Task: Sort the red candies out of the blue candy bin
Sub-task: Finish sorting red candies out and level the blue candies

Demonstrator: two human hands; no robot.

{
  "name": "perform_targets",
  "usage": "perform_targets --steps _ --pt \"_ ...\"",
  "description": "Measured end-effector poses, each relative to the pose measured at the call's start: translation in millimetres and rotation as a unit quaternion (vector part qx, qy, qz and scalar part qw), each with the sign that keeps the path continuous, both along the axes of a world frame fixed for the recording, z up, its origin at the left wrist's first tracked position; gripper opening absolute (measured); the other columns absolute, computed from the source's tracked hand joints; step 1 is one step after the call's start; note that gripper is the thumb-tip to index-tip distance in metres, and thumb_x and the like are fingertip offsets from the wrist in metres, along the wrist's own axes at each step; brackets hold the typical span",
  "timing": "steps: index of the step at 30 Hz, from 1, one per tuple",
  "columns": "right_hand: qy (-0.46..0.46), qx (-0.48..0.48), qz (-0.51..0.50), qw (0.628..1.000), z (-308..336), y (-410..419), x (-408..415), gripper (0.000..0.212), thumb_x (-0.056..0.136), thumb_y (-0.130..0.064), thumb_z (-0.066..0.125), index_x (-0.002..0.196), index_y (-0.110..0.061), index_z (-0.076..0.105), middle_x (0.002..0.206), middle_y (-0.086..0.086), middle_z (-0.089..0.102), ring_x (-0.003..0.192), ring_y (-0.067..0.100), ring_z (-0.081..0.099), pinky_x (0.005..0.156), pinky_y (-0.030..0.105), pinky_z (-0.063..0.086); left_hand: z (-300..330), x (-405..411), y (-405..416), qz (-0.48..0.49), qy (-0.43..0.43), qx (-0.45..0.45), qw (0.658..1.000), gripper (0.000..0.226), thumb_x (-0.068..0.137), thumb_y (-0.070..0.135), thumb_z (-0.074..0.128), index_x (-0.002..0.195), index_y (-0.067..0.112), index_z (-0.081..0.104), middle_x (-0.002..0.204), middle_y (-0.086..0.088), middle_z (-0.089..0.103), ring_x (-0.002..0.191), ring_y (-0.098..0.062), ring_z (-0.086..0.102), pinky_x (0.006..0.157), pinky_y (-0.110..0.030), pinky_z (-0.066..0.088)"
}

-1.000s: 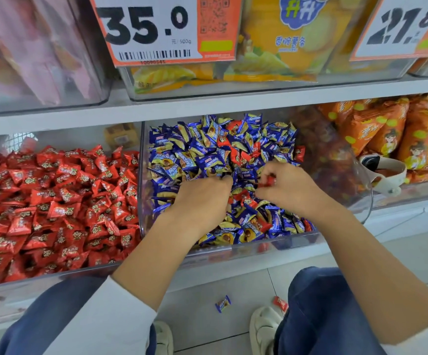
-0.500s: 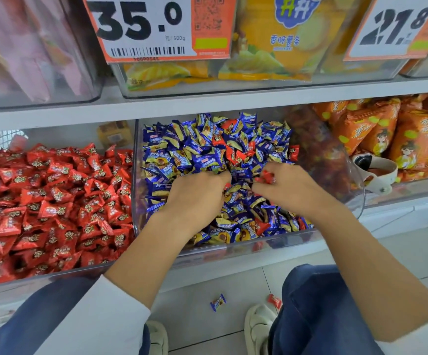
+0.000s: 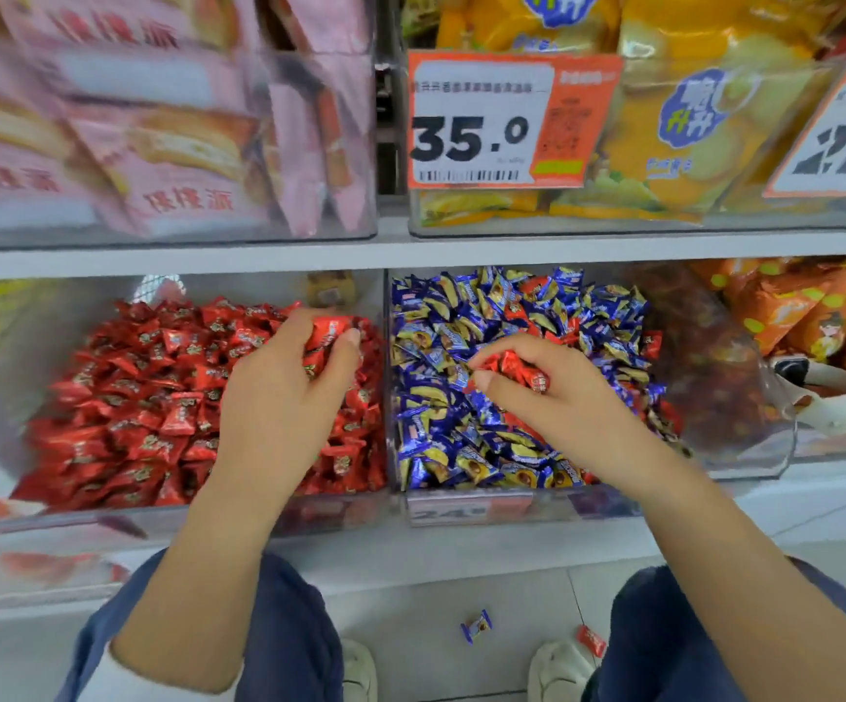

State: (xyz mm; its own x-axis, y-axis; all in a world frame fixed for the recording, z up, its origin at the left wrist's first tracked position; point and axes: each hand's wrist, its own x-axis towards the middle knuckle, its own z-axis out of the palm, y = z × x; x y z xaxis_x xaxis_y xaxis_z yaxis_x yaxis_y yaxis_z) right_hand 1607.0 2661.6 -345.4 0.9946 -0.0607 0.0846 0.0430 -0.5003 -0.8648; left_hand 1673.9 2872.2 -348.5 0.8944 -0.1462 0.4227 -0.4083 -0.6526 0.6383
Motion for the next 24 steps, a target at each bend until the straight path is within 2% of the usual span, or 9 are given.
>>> perform_targets --steps 5,7,9,11,13,17,20,22,24 --pt "-0.066 -0.027 0.038 0.997 5 104 47 0.012 0.089 -0.025 0.062 0.1 -0.022 0.065 0.091 -0.013 0.065 0.083 0.001 0.056 0.078 0.017 0.042 -17 34 54 0.108 0.11 -0.052 0.987 0.032 0.092 0.039 0.054 0.08 0.009 0.051 0.067 -0.004 0.053 0.064 -0.023 0.049 0.059 -0.032 0.03" --pt "-0.059 -0.071 0.062 0.994 3 132 68 0.03 0.086 -0.033 0.065 0.114 -0.024 0.062 0.111 -0.007 0.065 0.102 0.007 0.056 0.089 0.02 0.04 -18 40 64 0.093 0.187 -0.141 0.968 0.035 0.092 0.046 0.05 0.106 0.014 0.057 0.092 0.001 0.06 0.089 -0.021 0.056 0.074 -0.028 0.037" --pt "-0.04 -0.153 0.106 0.982 0 142 81 0.056 0.083 -0.044 0.066 0.134 -0.026 0.049 0.134 -0.004 0.054 0.123 0.013 0.047 0.099 0.02 0.033 -15 42 71 0.045 0.276 -0.233 0.931 0.052 0.093 0.056 0.042 0.136 0.027 0.044 0.124 0.007 0.053 0.115 -0.012 0.048 0.096 -0.027 0.034" --pt "-0.03 -0.178 0.104 0.978 1 135 81 0.058 0.084 -0.047 0.063 0.137 -0.029 0.045 0.136 -0.004 0.052 0.125 0.015 0.047 0.1 0.022 0.034 -18 46 78 0.049 0.291 -0.273 0.916 0.058 0.092 0.061 0.037 0.142 0.032 0.038 0.141 0.007 0.044 0.13 -0.013 0.04 0.108 -0.032 0.028" --pt "-0.038 -0.143 0.081 0.986 3 114 72 0.041 0.087 -0.04 0.062 0.126 -0.03 0.056 0.121 -0.009 0.06 0.112 0.011 0.055 0.098 0.024 0.04 -18 49 83 0.096 0.267 -0.282 0.917 0.055 0.093 0.058 0.037 0.137 0.026 0.046 0.139 0.004 0.047 0.129 -0.017 0.042 0.107 -0.035 0.029" --pt "-0.043 -0.117 0.021 0.992 -4 43 41 0.016 0.091 -0.024 0.06 0.1 -0.036 0.065 0.1 -0.014 0.067 0.096 -0.002 0.06 0.091 0.022 0.047 -11 46 63 0.089 0.216 -0.288 0.929 0.028 0.094 0.033 0.052 0.117 0.02 0.06 0.108 0.008 0.057 0.104 -0.011 0.05 0.089 -0.024 0.034" --pt "0.005 -0.151 -0.02 0.988 -9 -18 18 0.017 0.09 -0.021 0.061 0.096 -0.037 0.064 0.097 -0.013 0.068 0.091 0.002 0.063 0.088 0.023 0.049 -11 35 27 0.008 0.167 -0.217 0.962 0.011 0.09 0.017 0.058 0.096 0.024 0.064 0.089 0.015 0.062 0.095 -0.009 0.058 0.08 -0.01 0.039" --pt "0.072 -0.186 -0.022 0.98 -11 -53 6 0.012 0.088 -0.023 0.064 0.098 -0.029 0.068 0.095 -0.01 0.069 0.091 0.01 0.064 0.085 0.024 0.049 -10 23 1 -0.086 0.141 -0.136 0.977 0.014 0.09 0.016 0.058 0.098 0.026 0.065 0.09 0.021 0.062 0.089 0.003 0.06 0.077 0.0 0.038" --pt "0.103 -0.202 -0.019 0.974 -12 -76 -3 0.008 0.084 -0.023 0.069 0.092 -0.024 0.07 0.092 -0.004 0.069 0.089 0.01 0.064 0.079 0.019 0.047 -5 8 -23 -0.192 0.144 -0.043 0.97 0.016 0.092 0.024 0.057 0.104 0.03 0.065 0.098 0.022 0.064 0.091 0.008 0.059 0.083 -0.004 0.04"
